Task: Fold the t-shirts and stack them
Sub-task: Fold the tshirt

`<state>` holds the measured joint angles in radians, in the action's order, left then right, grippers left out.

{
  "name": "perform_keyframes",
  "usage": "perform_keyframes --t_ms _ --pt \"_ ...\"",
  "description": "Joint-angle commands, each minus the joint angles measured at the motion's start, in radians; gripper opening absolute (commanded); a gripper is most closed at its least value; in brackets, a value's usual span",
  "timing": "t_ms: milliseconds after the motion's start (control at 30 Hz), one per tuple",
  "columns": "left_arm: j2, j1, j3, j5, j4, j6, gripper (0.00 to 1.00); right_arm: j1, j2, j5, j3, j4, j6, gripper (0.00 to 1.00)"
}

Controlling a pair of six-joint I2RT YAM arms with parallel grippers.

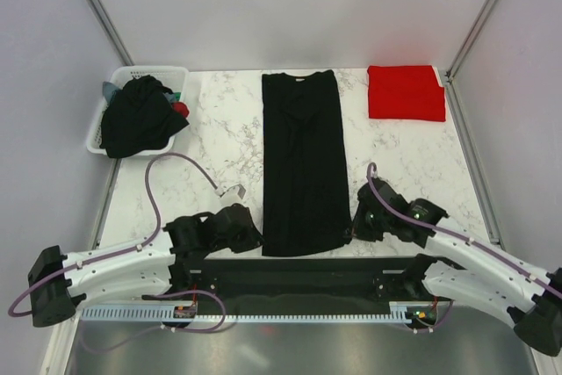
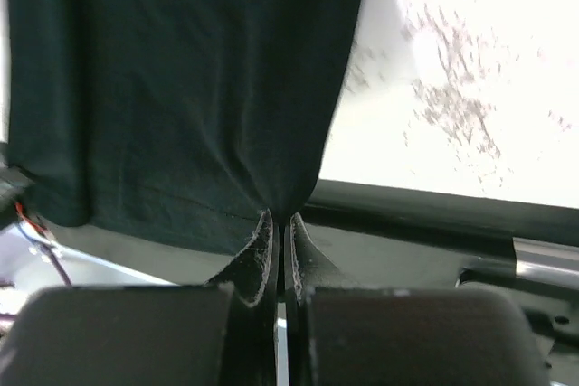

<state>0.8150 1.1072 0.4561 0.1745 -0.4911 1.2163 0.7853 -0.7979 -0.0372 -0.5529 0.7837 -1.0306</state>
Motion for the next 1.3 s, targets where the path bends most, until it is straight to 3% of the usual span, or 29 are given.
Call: perform_keyframes --t_ms 0,167,333,533,700,1200,1233,1267 --pt "0.045 -0.009 0.136 0.149 -0.093 -0.081 0.02 0.003 -0.125 0.158 -0.201 0.026 0.047 0.0" --pt "0.171 -0.13 0.323 0.168 -0.103 -0.247 0.02 -0.009 -0.329 0.267 -0.453 0.054 0.145 0.0" --pt "0.283 -0.334 0.514 0.085 -0.081 -0.434 0.02 -0.095 -0.478 0.304 -0.617 0.055 0.23 0.0" --pt "0.49 -0.501 0.689 -0.026 -0.044 -0.566 0.02 -0.22 -0.639 0.303 -0.795 0.04 0.339 0.0" --pt "0.701 -0.567 0.794 -0.118 0.0 -0.607 0.02 -0.297 -0.757 0.267 -0.874 0.005 0.389 0.0" --pt "1.116 -0.704 1.071 -0.268 0.046 -0.693 0.02 -0.435 -1.136 0.151 -1.079 -0.087 0.486 0.0" --pt "1.147 -0.725 1.099 -0.282 0.031 -0.696 0.08 -0.445 -1.182 0.143 -1.119 -0.086 0.484 0.01" --pt "1.226 -0.74 1.136 -0.334 0.014 -0.696 0.16 -0.455 -1.21 0.111 -1.145 -0.084 0.481 0.11"
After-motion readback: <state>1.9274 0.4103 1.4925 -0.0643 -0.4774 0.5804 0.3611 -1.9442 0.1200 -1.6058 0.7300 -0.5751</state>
